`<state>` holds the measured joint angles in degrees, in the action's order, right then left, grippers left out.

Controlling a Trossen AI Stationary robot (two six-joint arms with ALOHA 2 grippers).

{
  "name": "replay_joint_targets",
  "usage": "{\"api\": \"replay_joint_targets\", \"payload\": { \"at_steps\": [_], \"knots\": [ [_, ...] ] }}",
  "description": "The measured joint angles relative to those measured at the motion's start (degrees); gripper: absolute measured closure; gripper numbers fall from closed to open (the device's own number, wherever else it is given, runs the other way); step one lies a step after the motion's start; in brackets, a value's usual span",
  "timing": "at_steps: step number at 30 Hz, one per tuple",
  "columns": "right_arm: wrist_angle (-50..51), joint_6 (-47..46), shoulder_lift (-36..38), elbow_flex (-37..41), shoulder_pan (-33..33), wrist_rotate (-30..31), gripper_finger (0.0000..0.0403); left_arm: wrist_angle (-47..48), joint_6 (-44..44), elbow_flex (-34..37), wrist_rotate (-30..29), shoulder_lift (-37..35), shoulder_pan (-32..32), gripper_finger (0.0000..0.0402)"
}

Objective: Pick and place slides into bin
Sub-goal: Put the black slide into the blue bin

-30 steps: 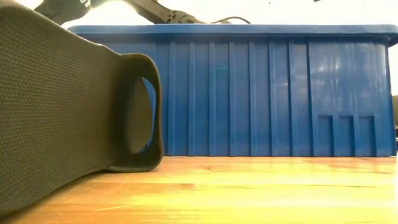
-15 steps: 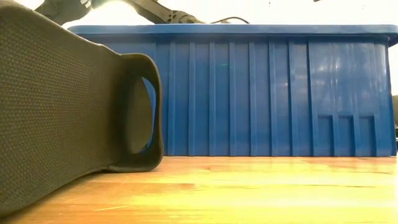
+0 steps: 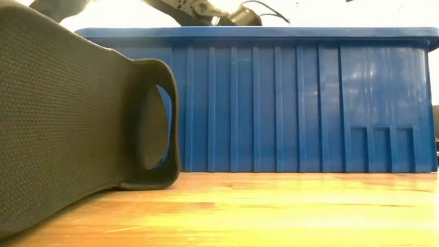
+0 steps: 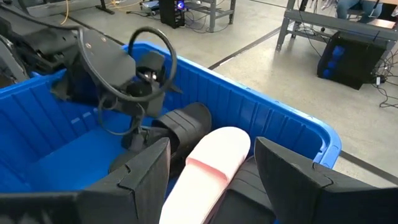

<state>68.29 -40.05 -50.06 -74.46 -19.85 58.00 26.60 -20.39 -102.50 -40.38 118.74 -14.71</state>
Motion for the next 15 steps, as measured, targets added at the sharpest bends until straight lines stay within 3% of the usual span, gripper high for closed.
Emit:
{"api": "replay_joint_targets", "payload": {
  "at_steps": [8, 15],
  "knots": [
    [0.0, 0.0, 0.0, 0.0, 0.0, 0.0, 0.0179, 2.2, 1.6, 0.3, 5.7, -5.0, 1.1, 0.0017],
    [0.0, -0.4, -0.4, 0.0, 0.0, 0.0, 0.0179, 0.2, 15.9, 0.4, 23.5, -13.8, 5.3, 0.0017]
  ]
}}
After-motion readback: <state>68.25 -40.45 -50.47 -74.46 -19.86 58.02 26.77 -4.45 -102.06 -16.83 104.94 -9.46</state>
